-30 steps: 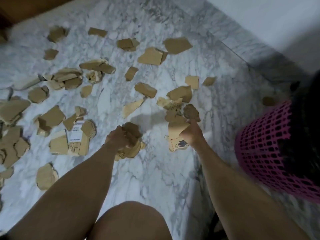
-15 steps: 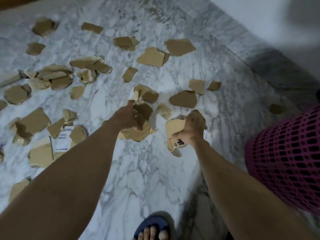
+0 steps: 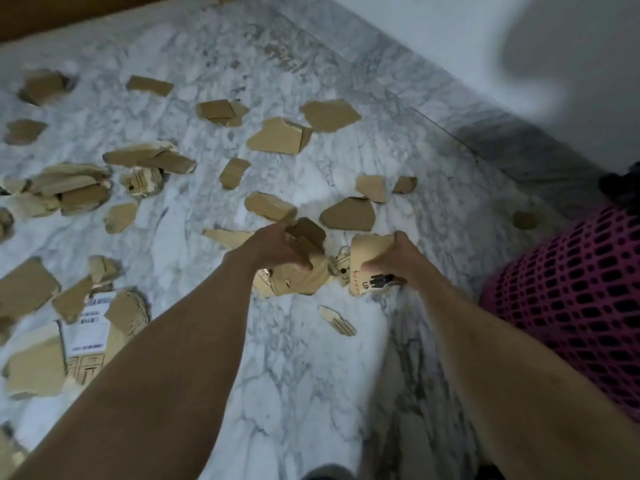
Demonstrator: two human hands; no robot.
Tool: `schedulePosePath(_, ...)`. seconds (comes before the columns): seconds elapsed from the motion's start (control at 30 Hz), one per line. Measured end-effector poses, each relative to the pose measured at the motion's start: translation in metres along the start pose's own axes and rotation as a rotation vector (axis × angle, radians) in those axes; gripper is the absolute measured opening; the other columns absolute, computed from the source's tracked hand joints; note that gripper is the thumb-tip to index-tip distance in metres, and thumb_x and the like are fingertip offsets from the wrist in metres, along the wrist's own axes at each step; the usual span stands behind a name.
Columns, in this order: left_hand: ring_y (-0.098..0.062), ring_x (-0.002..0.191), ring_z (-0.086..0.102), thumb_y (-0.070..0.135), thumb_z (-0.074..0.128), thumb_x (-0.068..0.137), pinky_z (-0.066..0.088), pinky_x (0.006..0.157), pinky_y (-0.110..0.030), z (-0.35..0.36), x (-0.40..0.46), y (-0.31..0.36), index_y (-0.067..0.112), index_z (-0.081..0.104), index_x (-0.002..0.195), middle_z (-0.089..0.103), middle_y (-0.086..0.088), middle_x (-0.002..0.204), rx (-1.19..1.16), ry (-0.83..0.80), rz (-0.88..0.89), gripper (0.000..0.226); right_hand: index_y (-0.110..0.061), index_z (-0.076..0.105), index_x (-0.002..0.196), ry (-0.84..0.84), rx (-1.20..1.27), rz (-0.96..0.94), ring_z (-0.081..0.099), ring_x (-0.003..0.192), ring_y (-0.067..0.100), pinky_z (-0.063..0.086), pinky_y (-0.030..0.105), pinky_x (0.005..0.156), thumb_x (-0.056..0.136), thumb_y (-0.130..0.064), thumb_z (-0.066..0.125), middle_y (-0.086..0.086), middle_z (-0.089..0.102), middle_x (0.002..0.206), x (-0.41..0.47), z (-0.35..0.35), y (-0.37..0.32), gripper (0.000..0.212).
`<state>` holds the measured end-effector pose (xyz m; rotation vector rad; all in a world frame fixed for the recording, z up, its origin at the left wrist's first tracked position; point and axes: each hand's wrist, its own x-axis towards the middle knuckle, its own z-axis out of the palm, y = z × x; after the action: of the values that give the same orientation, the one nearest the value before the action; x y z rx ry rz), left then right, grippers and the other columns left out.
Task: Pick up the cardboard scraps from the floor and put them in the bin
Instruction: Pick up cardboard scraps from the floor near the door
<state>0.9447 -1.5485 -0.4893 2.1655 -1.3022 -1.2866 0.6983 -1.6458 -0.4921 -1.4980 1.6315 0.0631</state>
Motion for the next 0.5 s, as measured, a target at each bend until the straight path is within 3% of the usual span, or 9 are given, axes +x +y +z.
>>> schedulePosePath(0.1,-0.034,0.134,0.032,0.041,0.094,0.057,0.043,0.105,-0.050,0.014,0.011,0.024,0.017,0.055,0.134,0.040,-0.008,0.140,0.327,0.003,0.049,0.090,-0.012,0.026,0.145,0.064,-0.199,0.042,0.041,0.133,0.037,0.041,0.042,0.101,0.070,-0.032,0.089,0.017,0.043,0.144,0.006,0.012,-0.006,0.100)
schedulePosePath(0.2,-0.033,0.134,0.029,0.040,0.093,0.058,0.042,0.106,-0.049,0.032,0.014,0.038,0.013,0.057,0.130,0.032,-0.004,0.147,0.486,-0.069,0.114,0.085,-0.013,0.037,0.137,0.140,-0.297,0.066,0.030,0.136,0.036,0.035,0.046,0.107,0.070,-0.035,0.089,0.017,0.030,0.145,0.001,0.015,-0.009,0.088)
schedulePosePath(0.33,-0.029,0.109,0.054,0.031,0.095,0.059,0.052,0.092,-0.046,0.034,0.016,0.035,0.013,0.058,0.117,0.050,-0.005,0.123,0.387,-0.081,0.083,0.071,-0.008,0.042,0.135,0.085,-0.132,-0.014,0.051,0.123,0.030,0.043,0.034,0.086,0.070,-0.023,0.090,0.012,0.051,0.136,0.001,0.011,-0.006,0.082)
schedulePosePath(0.4,-0.026,0.102,0.060,0.027,0.094,0.059,0.053,0.087,-0.041,0.031,0.013,0.030,0.016,0.058,0.112,0.061,-0.004,0.114,0.289,-0.098,0.058,0.065,-0.007,0.047,0.130,0.058,-0.023,-0.025,0.056,0.113,0.026,0.047,0.034,0.083,0.067,-0.018,0.090,0.010,0.056,0.128,-0.002,0.006,-0.002,0.078)
schedulePosePath(0.5,-0.022,0.101,0.062,0.028,0.093,0.060,0.053,0.086,-0.039,0.018,0.004,0.014,0.020,0.060,0.116,0.066,0.001,0.109,0.133,-0.107,-0.003,0.066,-0.007,0.058,0.105,0.100,0.180,-0.054,0.067,0.089,0.022,0.057,0.038,0.082,0.063,-0.010,0.091,0.012,0.067,0.105,-0.008,-0.013,0.001,0.053)
